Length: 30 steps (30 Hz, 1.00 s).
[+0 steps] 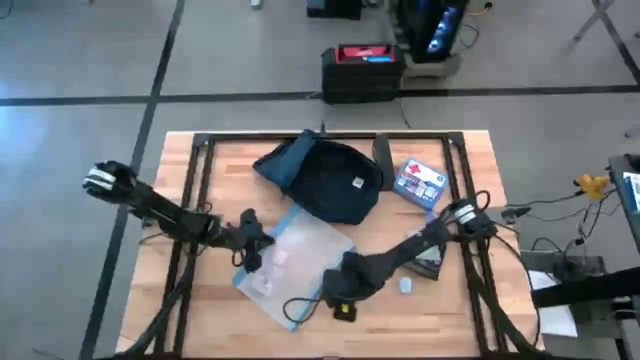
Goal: Unpack backpack
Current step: Remove the pink charger adapter inside the zip bag
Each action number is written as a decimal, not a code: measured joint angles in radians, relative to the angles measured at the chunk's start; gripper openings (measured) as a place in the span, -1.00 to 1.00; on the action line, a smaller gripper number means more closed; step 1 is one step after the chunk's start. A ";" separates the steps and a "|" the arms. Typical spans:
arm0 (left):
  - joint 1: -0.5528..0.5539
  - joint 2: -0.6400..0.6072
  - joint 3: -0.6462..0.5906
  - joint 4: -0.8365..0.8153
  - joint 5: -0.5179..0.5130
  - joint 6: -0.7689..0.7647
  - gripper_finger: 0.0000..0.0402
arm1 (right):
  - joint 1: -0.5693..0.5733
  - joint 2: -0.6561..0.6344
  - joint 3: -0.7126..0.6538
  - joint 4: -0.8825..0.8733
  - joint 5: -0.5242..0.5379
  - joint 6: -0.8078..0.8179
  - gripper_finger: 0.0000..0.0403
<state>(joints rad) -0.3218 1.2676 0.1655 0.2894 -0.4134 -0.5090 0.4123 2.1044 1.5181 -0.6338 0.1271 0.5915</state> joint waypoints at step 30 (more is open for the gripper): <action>0.003 0.143 -0.008 0.168 0.024 -0.081 -0.88 | 0.028 0.061 0.091 0.292 -0.178 0.034 -0.06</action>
<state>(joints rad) -0.3183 1.4105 0.1570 0.4575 -0.3889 -0.5896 0.4407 2.1658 1.6093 -0.3421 -0.0507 0.6250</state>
